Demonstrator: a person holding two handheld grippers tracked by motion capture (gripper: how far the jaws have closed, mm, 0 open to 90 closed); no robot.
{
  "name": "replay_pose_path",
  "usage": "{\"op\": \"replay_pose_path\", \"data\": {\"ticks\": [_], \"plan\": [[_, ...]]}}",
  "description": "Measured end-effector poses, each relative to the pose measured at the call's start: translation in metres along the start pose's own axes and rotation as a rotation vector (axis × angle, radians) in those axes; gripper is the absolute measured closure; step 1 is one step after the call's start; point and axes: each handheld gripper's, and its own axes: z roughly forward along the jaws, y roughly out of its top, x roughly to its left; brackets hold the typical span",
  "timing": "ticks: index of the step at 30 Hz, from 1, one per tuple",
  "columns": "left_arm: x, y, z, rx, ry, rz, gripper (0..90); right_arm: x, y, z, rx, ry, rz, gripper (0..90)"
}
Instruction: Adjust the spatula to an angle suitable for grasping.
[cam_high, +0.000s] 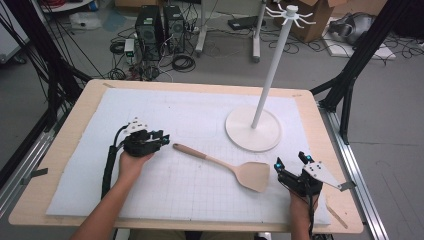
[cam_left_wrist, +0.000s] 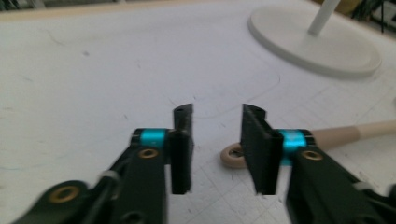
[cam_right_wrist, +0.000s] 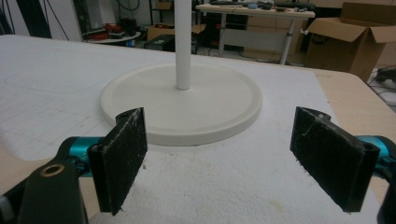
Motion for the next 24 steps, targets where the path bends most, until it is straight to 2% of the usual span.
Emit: {"op": "replay_pose_path", "data": {"ticks": [1,2,3,4,6,8,10,11,12,13,15,20,24], "plan": [[0.002,-0.001,-0.006,-0.030,0.002,-0.012,57.3,0.000,0.000,0.000,0.000,0.000,0.000,17.4],[0.004,-0.001,-0.012,-0.059,-0.015,-0.031,49.7,0.000,0.000,0.000,0.003,0.002,0.000,17.4],[0.007,-0.001,-0.017,-0.067,-0.047,-0.053,49.7,0.000,0.000,0.000,0.003,0.002,0.000,17.4],[0.009,0.000,-0.022,-0.088,-0.062,-0.073,45.9,0.000,0.000,0.000,0.005,0.002,-0.001,17.4],[0.010,0.002,-0.033,-0.141,-0.053,-0.053,40.8,0.000,0.000,0.001,0.005,0.000,-0.004,17.4],[0.010,0.002,-0.042,-0.186,-0.023,-0.032,37.5,0.001,0.000,0.001,0.005,0.000,-0.004,17.4],[0.010,-0.001,-0.049,-0.216,-0.020,-0.036,29.5,0.001,0.000,0.001,0.005,0.000,-0.004,17.3],[0.011,-0.003,-0.052,-0.228,-0.036,-0.046,26.6,0.001,0.000,0.001,0.004,0.000,-0.003,17.3],[0.012,-0.005,-0.054,-0.227,-0.064,-0.057,24.0,0.000,0.000,0.001,0.006,-0.001,-0.003,17.3],[0.013,-0.007,-0.056,-0.220,-0.072,-0.053,21.5,0.001,0.000,0.001,0.006,0.000,-0.001,17.3],[0.014,-0.012,-0.062,-0.242,-0.067,-0.039,16.8,0.000,0.000,0.000,0.009,-0.002,0.005,17.3],[0.021,-0.021,-0.075,-0.256,-0.047,-0.032,16.9,-0.001,0.000,0.000,0.007,0.000,0.012,16.6],[0.026,-0.029,-0.084,-0.254,-0.048,-0.061,17.8,-0.002,0.000,0.001,0.005,-0.003,0.016,15.6]]}}
